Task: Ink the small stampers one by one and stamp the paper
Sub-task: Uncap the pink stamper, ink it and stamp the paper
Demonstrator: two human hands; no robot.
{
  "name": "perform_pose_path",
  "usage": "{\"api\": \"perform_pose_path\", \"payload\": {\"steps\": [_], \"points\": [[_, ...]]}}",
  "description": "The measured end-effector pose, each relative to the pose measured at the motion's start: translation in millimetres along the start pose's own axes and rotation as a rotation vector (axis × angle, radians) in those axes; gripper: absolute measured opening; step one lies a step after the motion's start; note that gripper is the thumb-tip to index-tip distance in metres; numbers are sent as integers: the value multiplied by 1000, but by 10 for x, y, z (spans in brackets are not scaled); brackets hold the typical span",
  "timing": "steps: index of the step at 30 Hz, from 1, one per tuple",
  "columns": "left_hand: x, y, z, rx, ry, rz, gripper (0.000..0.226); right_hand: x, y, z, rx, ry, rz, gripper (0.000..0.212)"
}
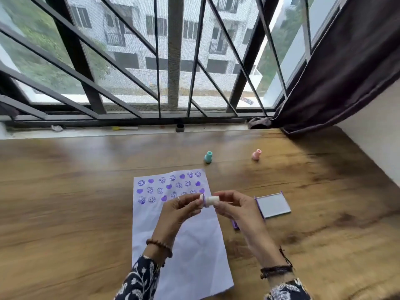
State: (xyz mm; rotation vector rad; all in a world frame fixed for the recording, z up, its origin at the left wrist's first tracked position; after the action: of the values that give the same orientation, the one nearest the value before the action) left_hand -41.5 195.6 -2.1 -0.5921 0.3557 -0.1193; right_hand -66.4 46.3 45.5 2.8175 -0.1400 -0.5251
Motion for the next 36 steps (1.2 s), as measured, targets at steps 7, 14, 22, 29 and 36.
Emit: {"api": "perform_pose_path", "payload": {"steps": [7, 14, 22, 29, 36], "points": [[-59, -85, 38, 10, -41, 29, 16, -88, 106, -58, -68, 91, 31, 20], [-72, -224, 18, 28, -74, 12, 11, -50, 233, -85, 8, 110, -31, 18], [1, -566, -25, 107, -194, -54, 16, 133, 521, -47, 27, 98, -63, 17], [340, -839, -289, 201, -185, -51, 20, 390, 620, 235, 135, 68, -93, 13], [1107, -1116, -354, 740, -332, -6, 12, 1168, 901, 364, -180, 60, 132, 23]]}}
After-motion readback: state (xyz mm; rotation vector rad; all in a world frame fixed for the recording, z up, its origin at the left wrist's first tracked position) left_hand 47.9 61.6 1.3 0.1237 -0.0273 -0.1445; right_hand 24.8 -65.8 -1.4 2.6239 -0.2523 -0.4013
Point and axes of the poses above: each hand's wrist, its own x-axis towards the middle knuckle, its own y-axis out of the back of the hand, z = x × y, the point moved 5 cm from there along x, towards the middle knuckle, and after that the axes turned 15 degrees about -x, right-handed, at the moved point
